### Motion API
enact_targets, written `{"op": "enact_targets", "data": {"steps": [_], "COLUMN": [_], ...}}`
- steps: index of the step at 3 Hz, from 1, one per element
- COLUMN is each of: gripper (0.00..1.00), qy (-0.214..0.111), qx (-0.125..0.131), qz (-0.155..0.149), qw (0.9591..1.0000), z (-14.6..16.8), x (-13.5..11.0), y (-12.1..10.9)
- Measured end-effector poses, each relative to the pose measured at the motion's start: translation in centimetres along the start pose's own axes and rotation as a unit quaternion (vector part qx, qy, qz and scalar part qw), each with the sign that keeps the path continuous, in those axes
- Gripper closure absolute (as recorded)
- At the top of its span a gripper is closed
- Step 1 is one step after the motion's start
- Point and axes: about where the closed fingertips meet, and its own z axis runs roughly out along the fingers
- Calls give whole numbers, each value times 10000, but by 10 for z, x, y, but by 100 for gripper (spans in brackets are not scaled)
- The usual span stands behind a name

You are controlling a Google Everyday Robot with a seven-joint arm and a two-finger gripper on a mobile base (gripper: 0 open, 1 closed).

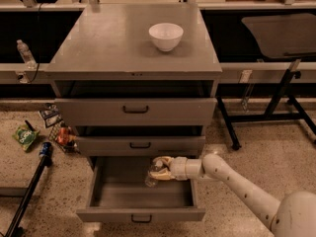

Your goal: Place water bottle into bottom drawer

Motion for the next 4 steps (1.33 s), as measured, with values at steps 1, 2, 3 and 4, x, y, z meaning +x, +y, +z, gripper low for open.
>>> {"op": "enact_targets", "data": {"steps": [1,2,3,4], "gripper": [100,100,100,100], "qy": [11,89,169,284], "qx": [-8,-10,55,203], "qz": [21,115,154,156], "qw": [10000,9999,9997,9993], "z": [1,11,19,23], "x": [2,31,58,81], "y": [1,2,3,6]}}
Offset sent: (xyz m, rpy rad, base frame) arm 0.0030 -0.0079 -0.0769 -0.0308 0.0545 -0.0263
